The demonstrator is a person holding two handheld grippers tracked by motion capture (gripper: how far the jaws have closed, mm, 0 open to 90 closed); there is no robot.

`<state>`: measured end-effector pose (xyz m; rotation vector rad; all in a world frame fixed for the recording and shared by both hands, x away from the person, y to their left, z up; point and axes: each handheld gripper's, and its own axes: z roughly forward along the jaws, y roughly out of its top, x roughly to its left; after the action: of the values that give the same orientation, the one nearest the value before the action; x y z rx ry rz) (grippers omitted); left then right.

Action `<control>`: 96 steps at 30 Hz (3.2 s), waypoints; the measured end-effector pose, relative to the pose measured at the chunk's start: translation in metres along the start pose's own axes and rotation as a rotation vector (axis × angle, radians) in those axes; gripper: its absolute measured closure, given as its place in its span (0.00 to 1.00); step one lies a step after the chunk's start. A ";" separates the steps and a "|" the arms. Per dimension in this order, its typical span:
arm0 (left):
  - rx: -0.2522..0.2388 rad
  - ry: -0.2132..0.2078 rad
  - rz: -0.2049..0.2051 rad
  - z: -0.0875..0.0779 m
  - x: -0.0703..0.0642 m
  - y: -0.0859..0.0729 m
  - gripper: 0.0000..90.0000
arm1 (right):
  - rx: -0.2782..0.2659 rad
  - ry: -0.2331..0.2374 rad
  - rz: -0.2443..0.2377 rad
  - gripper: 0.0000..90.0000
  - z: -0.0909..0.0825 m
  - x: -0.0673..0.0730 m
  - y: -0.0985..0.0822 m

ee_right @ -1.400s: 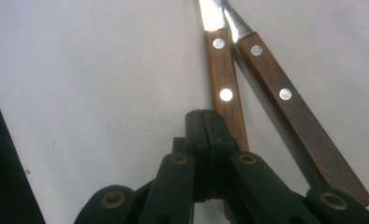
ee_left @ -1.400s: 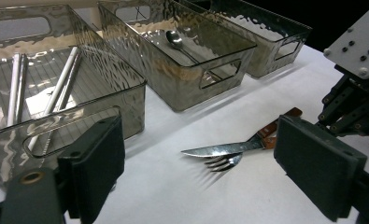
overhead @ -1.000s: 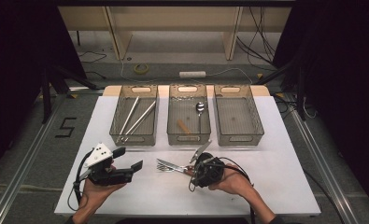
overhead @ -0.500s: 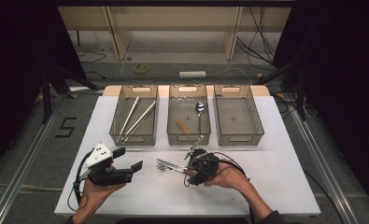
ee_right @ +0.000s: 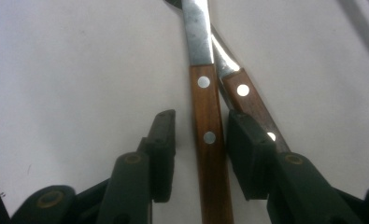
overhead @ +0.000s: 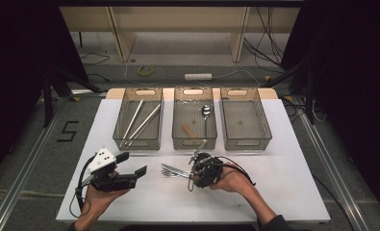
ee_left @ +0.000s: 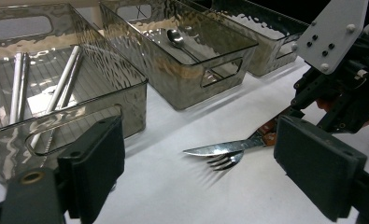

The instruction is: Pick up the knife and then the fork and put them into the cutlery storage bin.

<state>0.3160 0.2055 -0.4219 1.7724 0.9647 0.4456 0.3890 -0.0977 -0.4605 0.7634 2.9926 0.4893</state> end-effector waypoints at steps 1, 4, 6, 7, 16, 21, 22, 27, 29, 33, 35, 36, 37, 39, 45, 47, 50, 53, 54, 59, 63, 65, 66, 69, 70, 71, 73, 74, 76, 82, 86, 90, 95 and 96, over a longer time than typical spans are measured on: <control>0.000 0.000 -0.001 0.000 0.000 0.000 0.18 | -0.001 -0.002 -0.002 0.71 0.000 0.000 0.000; -0.001 0.001 0.000 0.000 0.000 0.000 0.18 | -0.002 -0.013 -0.008 0.75 0.000 -0.001 0.000; -0.001 0.001 0.000 0.000 0.000 0.000 0.18 | 0.002 -0.016 -0.001 0.76 0.000 0.000 0.001; 0.001 0.002 0.001 0.000 0.000 0.000 0.18 | 0.002 -0.017 -0.004 0.76 0.000 0.000 0.000; 0.001 0.002 0.000 0.000 0.000 0.000 0.18 | 0.004 -0.039 -0.022 0.80 0.001 0.002 0.001; 0.001 0.002 0.002 0.000 0.000 0.000 0.18 | 0.008 -0.045 -0.041 0.82 0.002 0.002 0.002; 0.002 0.002 0.002 0.000 0.000 0.000 0.18 | 0.009 -0.047 -0.043 0.82 0.002 0.002 0.002; 0.000 0.004 0.001 0.000 0.000 0.000 0.18 | 0.018 -0.045 -0.037 0.83 0.001 0.003 0.003; 0.002 0.004 0.003 0.000 0.000 0.000 0.18 | 0.020 -0.049 -0.048 0.84 0.002 0.004 0.003; 0.001 0.004 0.003 0.000 0.000 0.000 0.18 | 0.024 -0.053 -0.054 0.85 0.002 0.005 0.004; 0.002 0.002 0.003 0.000 0.000 0.000 0.18 | 0.025 -0.053 -0.053 0.85 0.002 0.005 0.004; 0.001 0.002 0.002 0.000 0.000 0.000 0.18 | 0.025 -0.055 -0.053 0.85 0.002 0.005 0.004; 0.001 0.003 0.003 0.000 0.000 0.000 0.18 | 0.026 -0.054 -0.051 0.85 0.002 0.005 0.004; 0.001 0.003 0.003 0.000 0.000 0.000 0.18 | 0.026 -0.049 -0.047 0.85 0.001 0.004 0.004; 0.000 0.003 0.003 -0.001 0.001 0.000 0.18 | 0.015 -0.025 -0.029 0.86 -0.001 0.003 0.004; 0.000 0.004 0.003 -0.001 0.001 0.000 0.18 | 0.008 -0.022 -0.031 0.86 -0.002 0.003 0.003; 0.000 0.004 0.003 -0.001 0.001 0.000 0.18 | -0.003 -0.018 -0.026 0.86 -0.006 0.001 0.002; 0.001 0.005 0.004 -0.001 0.001 0.000 0.18 | -0.017 -0.010 -0.017 0.86 -0.011 0.001 0.001; 0.000 0.005 0.003 -0.001 0.001 0.000 0.18 | -0.025 -0.005 -0.017 0.86 -0.013 0.001 0.001; 0.000 0.006 0.003 -0.002 0.001 0.000 0.18 | -0.069 0.004 0.005 0.86 -0.029 -0.003 -0.002; 0.000 0.007 0.001 -0.002 0.001 0.000 0.18 | -0.112 0.001 0.028 0.86 -0.044 -0.010 -0.006; -0.004 0.009 -0.003 -0.001 0.001 0.000 0.18 | -0.131 -0.003 0.042 0.86 -0.052 -0.014 -0.008; -0.004 0.010 -0.004 -0.001 0.001 0.000 0.18 | -0.145 -0.004 0.051 0.86 -0.056 -0.016 -0.009; -0.004 0.012 -0.005 -0.001 0.001 -0.001 0.18 | -0.178 -0.011 0.075 0.86 -0.068 -0.025 -0.013; -0.006 0.012 -0.008 -0.001 0.002 0.000 0.18 | -0.185 -0.012 0.083 0.86 -0.071 -0.027 -0.014; -0.005 0.011 -0.007 -0.002 0.002 0.000 0.18 | -0.198 -0.016 0.086 0.86 -0.074 -0.030 -0.016; -0.005 0.013 -0.008 -0.001 0.002 -0.001 0.18 | -0.208 -0.023 0.105 0.86 -0.080 -0.034 -0.018; -0.006 0.013 -0.008 -0.001 0.002 -0.001 0.18 | -0.213 -0.025 0.112 0.86 -0.083 -0.036 -0.020; -0.007 0.012 -0.009 -0.002 0.003 0.000 0.18 | -0.228 -0.031 0.113 0.86 -0.088 -0.040 -0.021; -0.011 0.009 -0.015 -0.002 0.003 -0.001 0.18 | -0.257 -0.044 0.157 0.86 -0.099 -0.056 -0.021; -0.013 0.009 -0.017 -0.003 0.003 -0.001 0.18 | -0.274 -0.056 0.191 0.86 -0.107 -0.070 -0.020; -0.016 0.007 -0.021 -0.003 0.003 -0.001 0.18 | -0.293 -0.073 0.231 0.86 -0.113 -0.084 -0.018; -0.018 0.005 -0.022 -0.003 0.003 -0.001 0.18 | -0.303 -0.094 0.272 0.86 -0.121 -0.103 -0.017; -0.017 0.005 -0.020 -0.003 0.003 -0.001 0.18 | -0.305 -0.100 0.282 0.86 -0.123 -0.107 -0.017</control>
<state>0.3159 0.2099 -0.4217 1.7454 0.9782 0.4445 0.4643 -0.1985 -0.3552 1.1404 2.6396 0.8624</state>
